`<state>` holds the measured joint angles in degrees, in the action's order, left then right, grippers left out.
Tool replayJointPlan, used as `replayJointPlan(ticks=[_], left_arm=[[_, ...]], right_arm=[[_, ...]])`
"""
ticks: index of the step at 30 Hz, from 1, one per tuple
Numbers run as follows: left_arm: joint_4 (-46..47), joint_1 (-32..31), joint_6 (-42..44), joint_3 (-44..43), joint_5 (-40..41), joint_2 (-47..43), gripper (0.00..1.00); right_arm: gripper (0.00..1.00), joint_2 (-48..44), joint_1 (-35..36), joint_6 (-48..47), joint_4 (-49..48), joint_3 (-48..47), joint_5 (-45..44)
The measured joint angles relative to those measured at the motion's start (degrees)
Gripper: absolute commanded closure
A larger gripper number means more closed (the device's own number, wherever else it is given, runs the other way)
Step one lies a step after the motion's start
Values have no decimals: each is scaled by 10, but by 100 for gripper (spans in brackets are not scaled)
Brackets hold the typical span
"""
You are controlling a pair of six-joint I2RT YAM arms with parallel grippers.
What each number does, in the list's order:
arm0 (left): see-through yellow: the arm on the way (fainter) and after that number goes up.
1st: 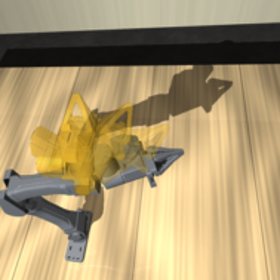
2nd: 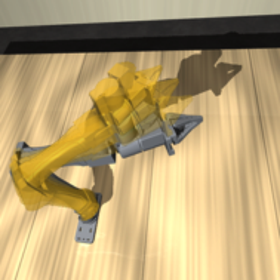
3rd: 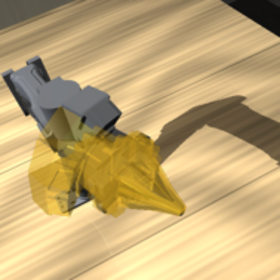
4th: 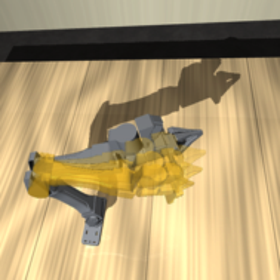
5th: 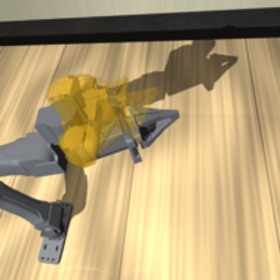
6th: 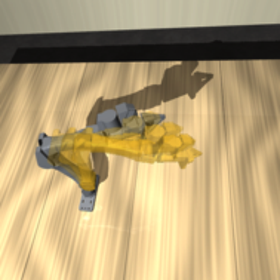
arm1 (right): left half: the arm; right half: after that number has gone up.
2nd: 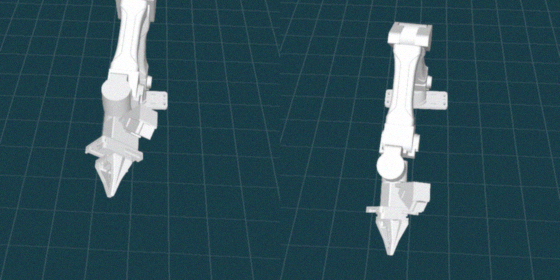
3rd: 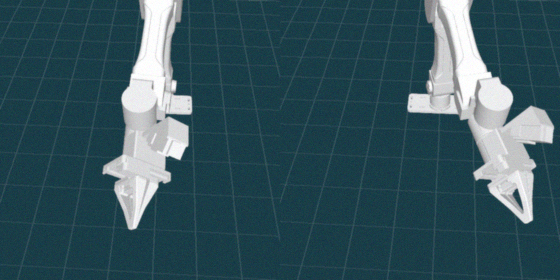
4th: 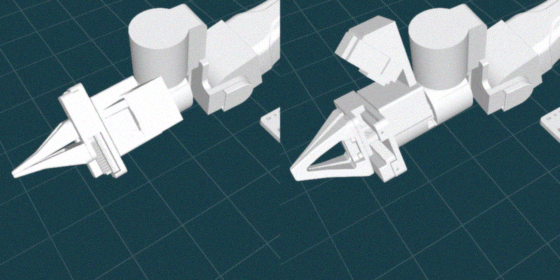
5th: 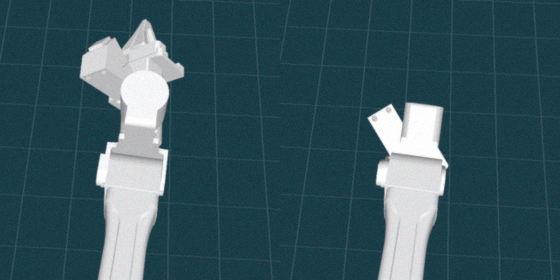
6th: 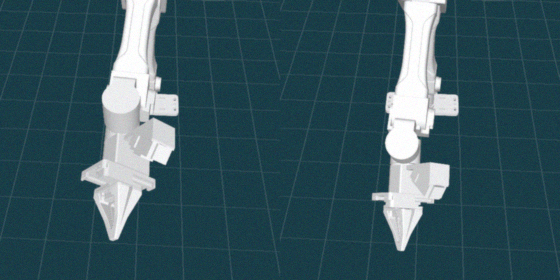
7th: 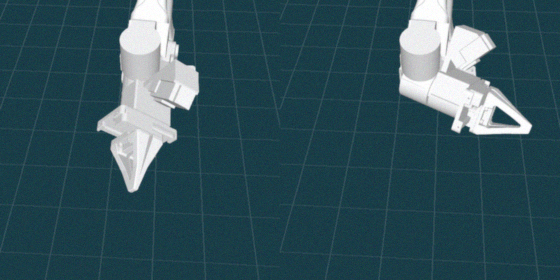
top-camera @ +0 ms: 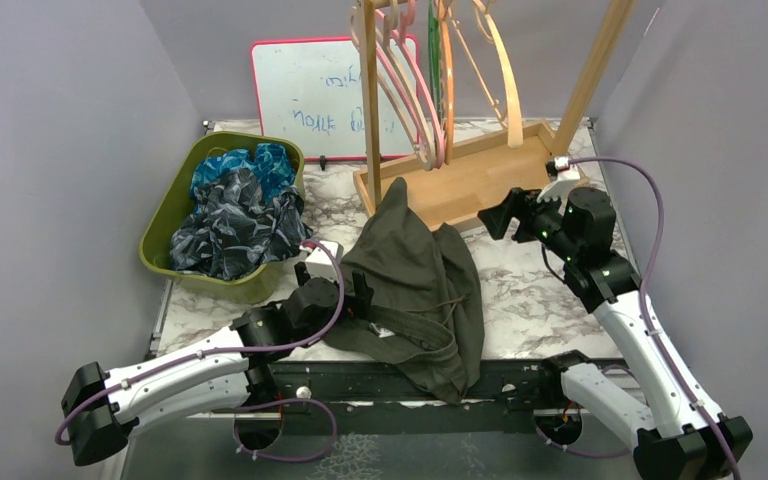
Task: Remove the shorts from the hanger
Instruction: Place the hanger on the clothes rod, then pick up the shorts at the center of the board.
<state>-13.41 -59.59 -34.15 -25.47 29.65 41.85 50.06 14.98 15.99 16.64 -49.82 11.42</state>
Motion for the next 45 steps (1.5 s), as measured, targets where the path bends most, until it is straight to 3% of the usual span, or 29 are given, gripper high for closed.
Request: replayJointPlan(ticks=[5,9,12,15,22,25,29,32,35,40,45], left_arm=[[0,0,-23,2,-14,-2,1],[-21,0,-57,2,-35,-13,1],[-45,0,-93,2,-50,-24,1],[-61,0,-121,3,-74,-34,1],[-74,0,-156,8,-147,-20,1],[-89,0,-161,8,-177,-12,1],[-104,0,-170,8,-215,-22,1],[-113,0,-174,8,-240,-46,1],[-118,0,-177,8,-271,-67,1],[-120,0,-195,29,-329,-92,1],[-126,0,-222,56,-337,-108,1]], right_arm=[[17,-34,0,47,-14,75,65],[21,-56,-1,116,-101,212,185],[20,-29,11,168,-158,301,257],[22,19,67,176,-160,316,272],[33,119,214,150,-159,239,217],[36,140,252,140,-152,234,189],[48,169,275,130,-144,236,173],[69,201,277,127,-138,241,157],[96,212,277,132,-136,249,132],[99,175,277,174,-161,282,84],[99,102,279,250,-195,338,-15]])
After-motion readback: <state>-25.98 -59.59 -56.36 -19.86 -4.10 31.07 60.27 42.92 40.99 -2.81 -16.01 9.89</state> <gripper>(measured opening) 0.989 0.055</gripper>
